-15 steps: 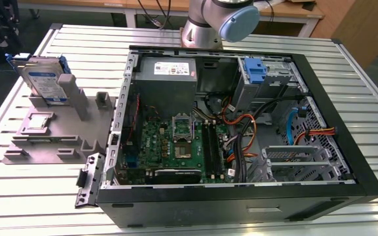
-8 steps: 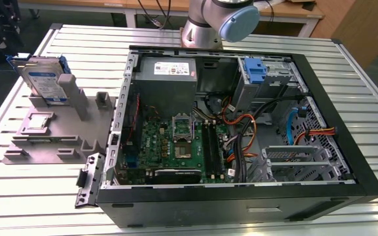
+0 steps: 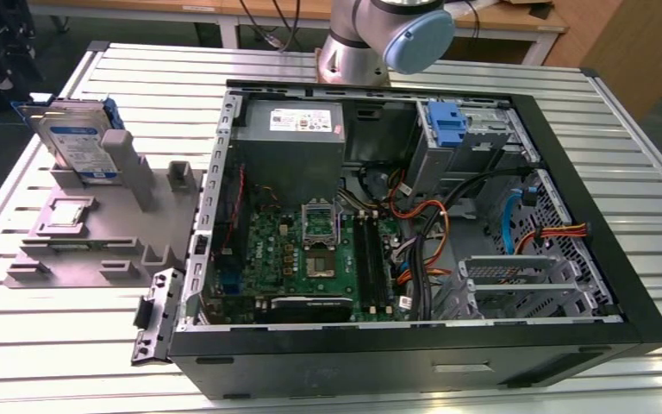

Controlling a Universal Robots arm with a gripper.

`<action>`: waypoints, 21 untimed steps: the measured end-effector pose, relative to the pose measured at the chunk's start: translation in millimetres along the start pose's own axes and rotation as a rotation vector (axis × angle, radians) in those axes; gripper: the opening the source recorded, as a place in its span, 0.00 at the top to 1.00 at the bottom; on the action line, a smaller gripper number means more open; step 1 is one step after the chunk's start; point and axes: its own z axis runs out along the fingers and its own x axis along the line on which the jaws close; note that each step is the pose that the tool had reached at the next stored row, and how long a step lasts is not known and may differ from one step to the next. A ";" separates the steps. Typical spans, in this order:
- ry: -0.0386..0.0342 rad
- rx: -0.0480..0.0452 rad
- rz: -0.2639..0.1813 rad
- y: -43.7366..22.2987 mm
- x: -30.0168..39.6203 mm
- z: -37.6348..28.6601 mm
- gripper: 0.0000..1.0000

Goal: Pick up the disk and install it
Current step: 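Pick up the disk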

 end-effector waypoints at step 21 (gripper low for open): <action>0.0006 0.0090 -0.023 1.6 -0.2 16.7 0.47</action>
